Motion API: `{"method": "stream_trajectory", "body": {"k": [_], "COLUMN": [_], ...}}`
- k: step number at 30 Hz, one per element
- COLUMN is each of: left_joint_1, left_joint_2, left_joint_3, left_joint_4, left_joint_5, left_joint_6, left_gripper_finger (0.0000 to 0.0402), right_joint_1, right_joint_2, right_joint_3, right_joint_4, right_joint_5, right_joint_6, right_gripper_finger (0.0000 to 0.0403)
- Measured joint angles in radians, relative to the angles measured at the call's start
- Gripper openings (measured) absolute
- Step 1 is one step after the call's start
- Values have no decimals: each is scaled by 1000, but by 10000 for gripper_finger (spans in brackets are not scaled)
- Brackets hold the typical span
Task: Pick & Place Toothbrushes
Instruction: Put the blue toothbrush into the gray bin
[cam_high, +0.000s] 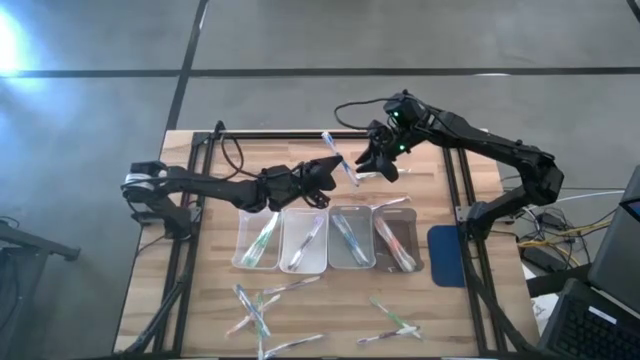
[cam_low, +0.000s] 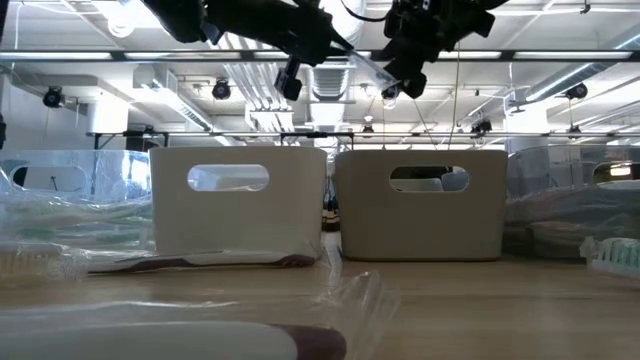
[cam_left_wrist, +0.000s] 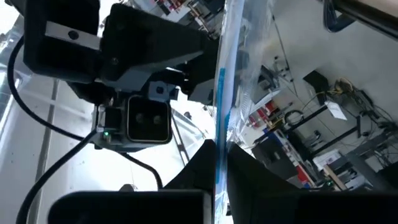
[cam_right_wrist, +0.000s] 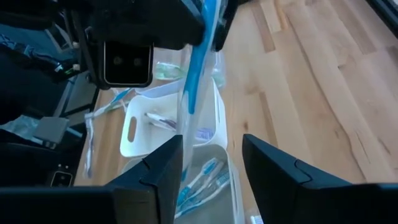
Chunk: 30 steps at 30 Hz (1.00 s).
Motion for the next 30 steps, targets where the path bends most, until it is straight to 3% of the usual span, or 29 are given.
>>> {"method": "stream_trajectory", "body": {"k": [12, 30], "left_joint_1": [1, 2], "left_joint_2": [6, 6], "left_joint_3": [13, 13], "left_joint_4": [13, 57], "left_joint_5": [3, -4], "left_joint_6": [9, 60], "left_gripper_finger": [18, 19], "right_joint_1": [60, 81], "right_joint_2": [0, 76], "right_joint_3": [-2, -5], "right_joint_4": [123, 177], "right_joint_5": [8, 10], "right_joint_6": [23, 19], "right_gripper_finger": [168, 102]}}
